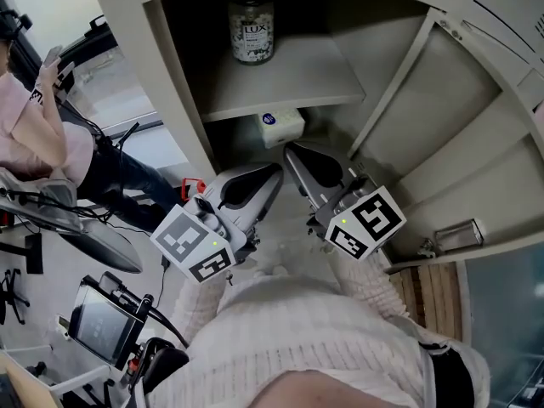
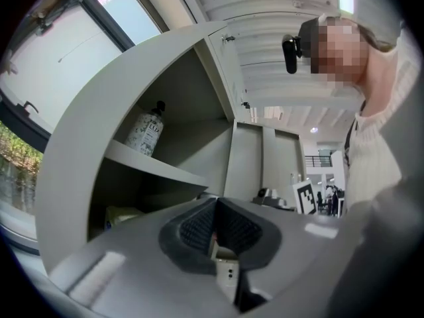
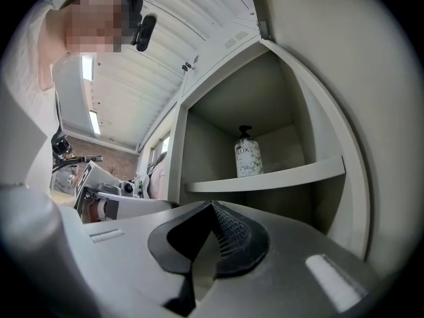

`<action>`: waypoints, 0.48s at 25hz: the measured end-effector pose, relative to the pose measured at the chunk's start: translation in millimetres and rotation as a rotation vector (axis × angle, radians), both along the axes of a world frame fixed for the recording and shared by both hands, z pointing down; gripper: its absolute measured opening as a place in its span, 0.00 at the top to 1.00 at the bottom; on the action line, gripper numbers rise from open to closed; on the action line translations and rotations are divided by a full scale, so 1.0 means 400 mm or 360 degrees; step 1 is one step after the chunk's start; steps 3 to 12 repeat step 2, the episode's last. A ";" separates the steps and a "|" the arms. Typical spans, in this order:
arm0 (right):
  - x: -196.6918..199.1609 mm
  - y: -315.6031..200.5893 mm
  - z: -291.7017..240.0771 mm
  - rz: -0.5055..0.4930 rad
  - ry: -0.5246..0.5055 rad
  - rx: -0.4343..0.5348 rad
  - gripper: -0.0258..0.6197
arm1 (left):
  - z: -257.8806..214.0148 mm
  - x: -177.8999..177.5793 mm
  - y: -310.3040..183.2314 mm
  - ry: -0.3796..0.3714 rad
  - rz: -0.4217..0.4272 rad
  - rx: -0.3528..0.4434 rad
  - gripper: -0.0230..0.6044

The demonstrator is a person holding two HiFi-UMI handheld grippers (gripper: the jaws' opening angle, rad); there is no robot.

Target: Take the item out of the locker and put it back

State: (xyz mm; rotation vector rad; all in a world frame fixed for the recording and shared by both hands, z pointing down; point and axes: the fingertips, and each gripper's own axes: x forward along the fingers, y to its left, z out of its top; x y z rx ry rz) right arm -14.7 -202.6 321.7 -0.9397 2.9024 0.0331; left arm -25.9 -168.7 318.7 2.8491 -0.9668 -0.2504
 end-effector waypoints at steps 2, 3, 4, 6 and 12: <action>-0.006 0.000 0.002 -0.0005 0.0018 0.0003 0.96 | 0.003 -0.003 0.003 0.0006 0.0005 -0.0002 0.95; -0.006 0.000 0.002 -0.0005 0.0018 0.0003 0.96 | 0.003 -0.003 0.003 0.0006 0.0005 -0.0002 0.95; -0.006 0.000 0.002 -0.0005 0.0018 0.0003 0.96 | 0.003 -0.003 0.003 0.0006 0.0005 -0.0002 0.95; -0.006 0.000 0.002 -0.0005 0.0018 0.0003 0.96 | 0.003 -0.003 0.003 0.0006 0.0005 -0.0002 0.95; -0.006 0.000 0.002 -0.0005 0.0018 0.0003 0.96 | 0.003 -0.003 0.003 0.0006 0.0005 -0.0002 0.95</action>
